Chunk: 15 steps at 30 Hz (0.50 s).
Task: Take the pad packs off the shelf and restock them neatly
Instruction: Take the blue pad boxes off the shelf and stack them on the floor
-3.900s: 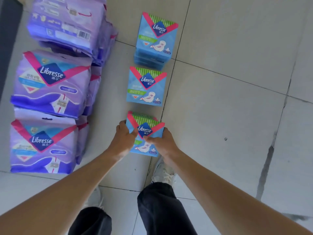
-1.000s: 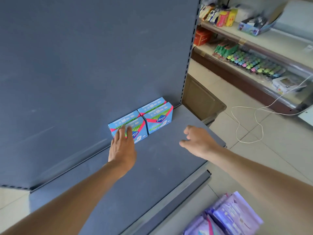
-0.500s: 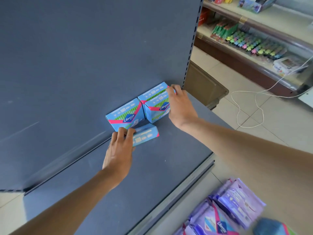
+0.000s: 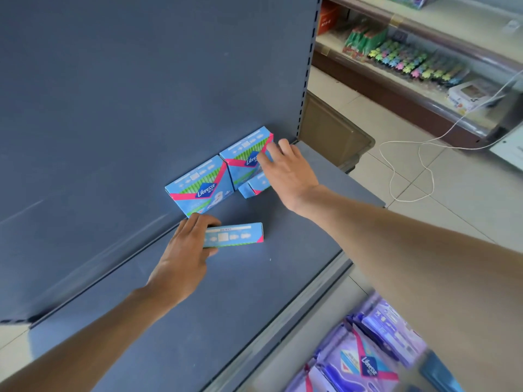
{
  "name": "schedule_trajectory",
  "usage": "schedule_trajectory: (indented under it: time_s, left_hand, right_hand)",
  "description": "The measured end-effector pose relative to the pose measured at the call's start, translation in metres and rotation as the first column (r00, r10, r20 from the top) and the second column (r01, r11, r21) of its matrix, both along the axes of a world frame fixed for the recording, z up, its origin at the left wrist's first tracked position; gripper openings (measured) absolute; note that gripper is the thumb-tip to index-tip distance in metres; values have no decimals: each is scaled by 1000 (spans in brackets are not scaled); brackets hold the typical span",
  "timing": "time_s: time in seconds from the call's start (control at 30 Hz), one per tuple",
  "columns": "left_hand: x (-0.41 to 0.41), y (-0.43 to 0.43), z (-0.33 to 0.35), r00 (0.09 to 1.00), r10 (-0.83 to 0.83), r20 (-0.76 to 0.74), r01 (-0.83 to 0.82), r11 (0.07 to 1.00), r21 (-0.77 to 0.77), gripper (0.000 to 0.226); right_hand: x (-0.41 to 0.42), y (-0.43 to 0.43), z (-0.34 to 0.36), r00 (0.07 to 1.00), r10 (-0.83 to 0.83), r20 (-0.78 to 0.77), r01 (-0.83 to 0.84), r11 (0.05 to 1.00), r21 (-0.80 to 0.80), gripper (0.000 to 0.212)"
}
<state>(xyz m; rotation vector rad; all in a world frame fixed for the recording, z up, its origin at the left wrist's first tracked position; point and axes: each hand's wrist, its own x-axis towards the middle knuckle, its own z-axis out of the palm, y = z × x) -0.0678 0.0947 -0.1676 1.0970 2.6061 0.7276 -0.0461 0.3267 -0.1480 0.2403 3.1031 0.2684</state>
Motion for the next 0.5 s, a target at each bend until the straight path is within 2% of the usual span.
schedule_trajectory:
  time_s: [0.1, 0.2, 0.27, 0.37, 0.43, 0.5]
  left_hand:
    - [0, 1, 5, 988, 37, 150, -46, 997, 61, 39]
    - [1, 5, 8, 900, 127, 418, -196, 972, 126, 40]
    - [8, 11, 11, 823, 137, 551, -268, 949, 165, 38]
    - [21, 24, 19, 754, 165, 635, -343, 924, 167, 44]
    - [30, 35, 27, 690, 79, 720, -352, 905, 238, 52]
    - [40, 46, 35, 601, -4, 799, -384, 876, 292, 49]
  right_hand:
    - [14, 0, -4, 1000, -2, -10, 2, 997, -82, 63]
    - [38, -3, 5, 1000, -17, -26, 6, 921, -389, 44]
    - [52, -2, 11, 1000, -8, -12, 0, 829, -559, 40]
    - [70, 2, 12, 995, -88, -39, 29, 661, -750, 39]
    - [79, 5, 12, 979, -197, -50, 53, 486, -873, 34]
    - [86, 8, 13, 965, -263, -8, 91, 360, -928, 26]
